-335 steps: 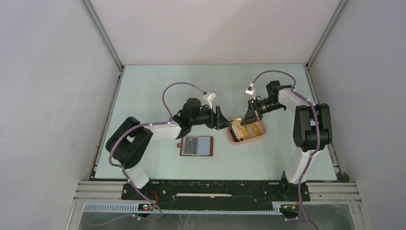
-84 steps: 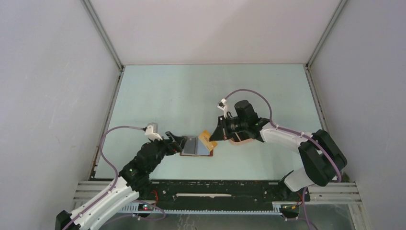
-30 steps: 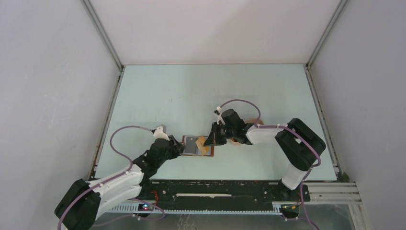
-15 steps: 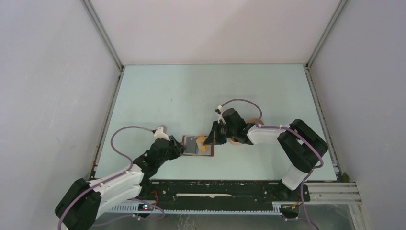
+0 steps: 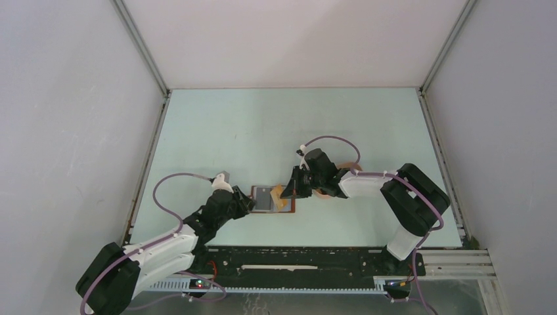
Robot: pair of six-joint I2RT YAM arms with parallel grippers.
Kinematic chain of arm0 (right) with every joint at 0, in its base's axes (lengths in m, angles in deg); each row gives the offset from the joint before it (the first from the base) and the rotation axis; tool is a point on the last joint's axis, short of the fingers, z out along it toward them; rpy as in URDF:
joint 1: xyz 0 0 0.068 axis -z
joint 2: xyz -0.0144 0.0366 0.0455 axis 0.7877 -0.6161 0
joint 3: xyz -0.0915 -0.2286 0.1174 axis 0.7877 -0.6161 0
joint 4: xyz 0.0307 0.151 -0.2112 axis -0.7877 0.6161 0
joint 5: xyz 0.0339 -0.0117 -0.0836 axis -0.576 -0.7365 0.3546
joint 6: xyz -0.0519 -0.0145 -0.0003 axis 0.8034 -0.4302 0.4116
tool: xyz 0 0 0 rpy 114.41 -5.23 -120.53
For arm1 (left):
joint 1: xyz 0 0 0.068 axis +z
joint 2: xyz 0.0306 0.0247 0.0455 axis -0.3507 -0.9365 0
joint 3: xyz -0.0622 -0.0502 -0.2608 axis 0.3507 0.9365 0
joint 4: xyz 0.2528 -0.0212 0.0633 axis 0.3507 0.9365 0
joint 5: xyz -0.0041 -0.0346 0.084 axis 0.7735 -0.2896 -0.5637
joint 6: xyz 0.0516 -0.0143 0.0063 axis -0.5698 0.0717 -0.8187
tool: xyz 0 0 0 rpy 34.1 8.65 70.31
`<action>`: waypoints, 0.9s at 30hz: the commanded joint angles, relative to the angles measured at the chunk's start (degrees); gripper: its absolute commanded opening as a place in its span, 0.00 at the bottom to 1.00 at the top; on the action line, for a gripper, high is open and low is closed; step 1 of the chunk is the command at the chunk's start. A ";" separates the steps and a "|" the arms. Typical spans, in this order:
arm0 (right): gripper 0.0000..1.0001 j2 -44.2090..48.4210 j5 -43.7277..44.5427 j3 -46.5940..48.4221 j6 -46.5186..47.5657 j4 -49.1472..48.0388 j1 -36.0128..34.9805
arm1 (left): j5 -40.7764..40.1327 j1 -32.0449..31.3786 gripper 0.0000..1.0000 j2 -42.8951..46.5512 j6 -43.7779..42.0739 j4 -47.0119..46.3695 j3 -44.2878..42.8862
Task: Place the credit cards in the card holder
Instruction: Insert the credit card into the card holder.
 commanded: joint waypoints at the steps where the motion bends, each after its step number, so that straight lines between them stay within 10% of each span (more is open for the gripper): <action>1: 0.00 1.30 1.87 0.14 -0.64 0.81 0.44 | 0.92 0.29 0.38 -0.42 0.72 0.44 2.00; 27: 0.00 -3.86 -0.67 0.58 -0.99 -4.64 0.88 | 3.39 0.25 0.35 -0.94 1.25 -0.92 2.52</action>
